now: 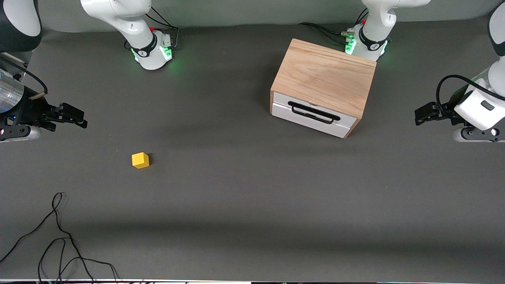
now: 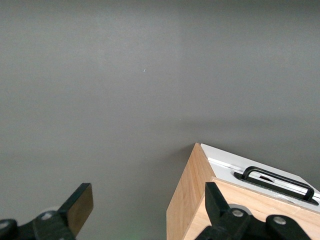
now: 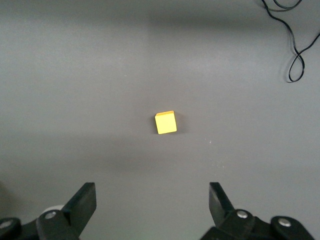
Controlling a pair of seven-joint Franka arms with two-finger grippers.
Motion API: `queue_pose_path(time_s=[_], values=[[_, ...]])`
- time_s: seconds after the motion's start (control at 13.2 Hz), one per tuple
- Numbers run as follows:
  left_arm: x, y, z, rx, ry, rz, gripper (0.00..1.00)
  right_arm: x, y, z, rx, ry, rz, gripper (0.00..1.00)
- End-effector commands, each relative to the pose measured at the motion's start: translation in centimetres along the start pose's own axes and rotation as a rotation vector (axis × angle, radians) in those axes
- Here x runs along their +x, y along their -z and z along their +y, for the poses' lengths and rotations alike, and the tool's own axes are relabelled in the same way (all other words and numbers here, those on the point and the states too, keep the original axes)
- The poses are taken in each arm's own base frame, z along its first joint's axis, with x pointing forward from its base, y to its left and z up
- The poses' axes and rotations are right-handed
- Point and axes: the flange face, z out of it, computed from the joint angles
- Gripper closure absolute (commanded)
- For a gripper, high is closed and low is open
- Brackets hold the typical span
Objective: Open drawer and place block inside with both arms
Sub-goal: 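Move the left gripper to the black handle of the wooden drawer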
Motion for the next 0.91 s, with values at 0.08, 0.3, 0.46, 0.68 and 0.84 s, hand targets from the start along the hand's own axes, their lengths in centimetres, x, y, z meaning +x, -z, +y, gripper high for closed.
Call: queue_pose_path(time_s=[0.08, 0.3, 0.46, 0.68, 0.84], values=[[-0.4, 0.2, 0.0, 0.005, -0.019, 0.005, 0.00, 0.0, 0.3, -0.3, -0.014, -0.013, -0.006, 0.00], [-0.4, 0.2, 0.3, 0.006, -0.022, 0.005, 0.00, 0.0, 0.3, -0.3, -0.014, -0.006, -0.006, 0.00], [-0.3, 0.2, 1.2, 0.001, -0.016, 0.012, 0.00, 0.0, 0.0, -0.3, -0.014, -0.005, -0.011, 0.00], [-0.4, 0.0, 3.4, -0.005, 0.041, 0.007, 0.00, 0.0, 0.1, 0.3, -0.013, -0.011, -0.009, 0.00], [-0.5, -0.3, 5.2, -0.004, 0.090, 0.002, 0.00, 0.1, 0.1, 0.2, -0.014, -0.011, -0.005, 0.00]])
